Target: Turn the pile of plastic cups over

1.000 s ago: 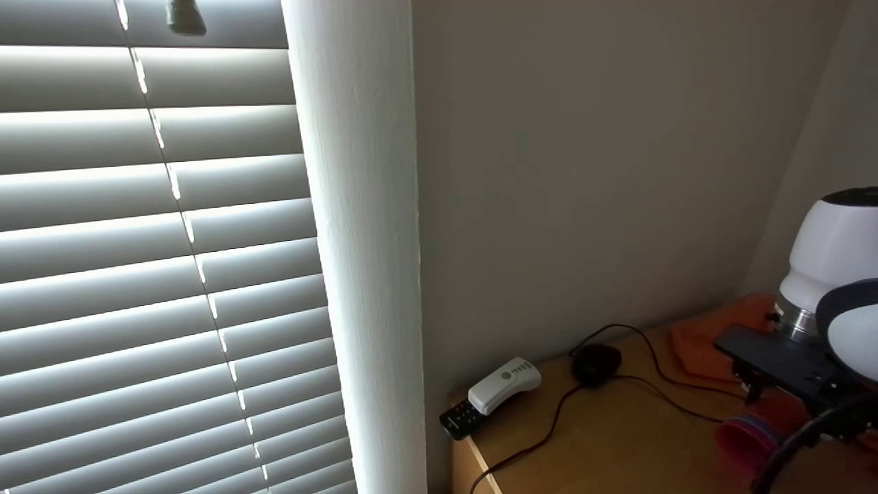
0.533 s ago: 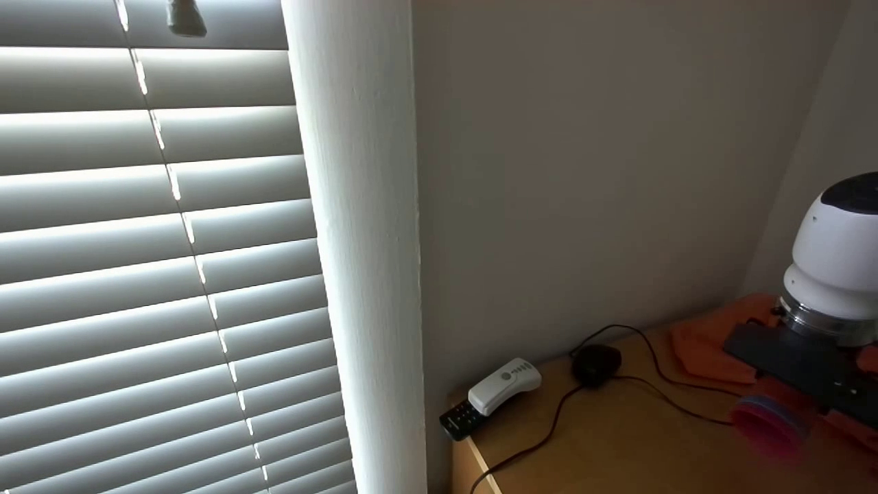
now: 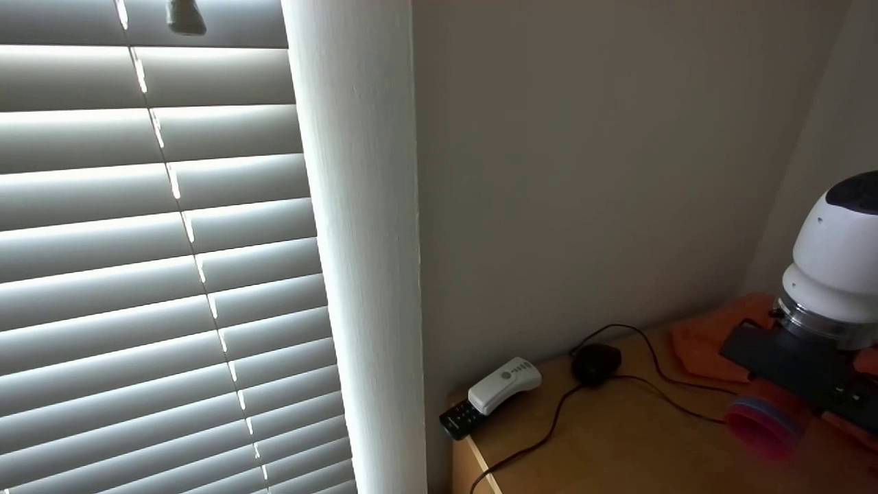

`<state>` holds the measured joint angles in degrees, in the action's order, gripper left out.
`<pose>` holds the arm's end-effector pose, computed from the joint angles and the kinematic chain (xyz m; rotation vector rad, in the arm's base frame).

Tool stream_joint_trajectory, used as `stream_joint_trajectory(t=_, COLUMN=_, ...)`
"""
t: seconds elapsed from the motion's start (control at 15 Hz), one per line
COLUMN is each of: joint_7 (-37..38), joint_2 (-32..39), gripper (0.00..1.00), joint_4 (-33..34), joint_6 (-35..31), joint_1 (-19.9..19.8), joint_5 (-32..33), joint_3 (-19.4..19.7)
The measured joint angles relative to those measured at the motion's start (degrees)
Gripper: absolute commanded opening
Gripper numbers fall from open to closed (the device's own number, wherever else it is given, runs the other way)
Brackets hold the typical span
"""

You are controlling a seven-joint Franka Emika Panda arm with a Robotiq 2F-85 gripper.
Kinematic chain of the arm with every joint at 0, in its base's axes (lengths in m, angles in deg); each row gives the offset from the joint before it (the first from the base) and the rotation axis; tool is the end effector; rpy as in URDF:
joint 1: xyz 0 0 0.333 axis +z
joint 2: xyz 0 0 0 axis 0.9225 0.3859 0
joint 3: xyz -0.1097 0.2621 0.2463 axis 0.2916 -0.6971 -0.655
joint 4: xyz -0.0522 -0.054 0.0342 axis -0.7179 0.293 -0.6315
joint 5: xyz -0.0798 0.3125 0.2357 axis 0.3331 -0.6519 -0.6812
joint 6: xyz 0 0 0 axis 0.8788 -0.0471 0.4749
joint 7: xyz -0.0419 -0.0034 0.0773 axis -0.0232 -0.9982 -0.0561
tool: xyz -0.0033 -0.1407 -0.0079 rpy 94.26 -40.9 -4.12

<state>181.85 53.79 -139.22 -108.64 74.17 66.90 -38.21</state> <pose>0.4852 -0.0837 0.2847 2.3239 -1.7242 0.5624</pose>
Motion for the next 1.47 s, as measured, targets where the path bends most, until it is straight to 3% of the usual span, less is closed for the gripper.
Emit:
stream_joint_trajectory(t=0.4, joint_7=13.0, joint_2=0.0, gripper=0.49, joint_4=1.3, joint_6=5.9, joint_1=2.5, joint_5=11.7, joint_3=-1.1)
stream_joint_trajectory(t=0.93, joint_7=28.2, joint_2=0.6, gripper=0.49, joint_4=1.8, joint_6=24.3, joint_1=0.7, joint_5=21.2, joint_3=-13.5)
stream_joint_trajectory(t=1.47, joint_7=34.6, joint_2=6.6, gripper=0.49, joint_4=3.9, joint_6=34.7, joint_1=0.4, joint_5=26.2, joint_3=-17.6)
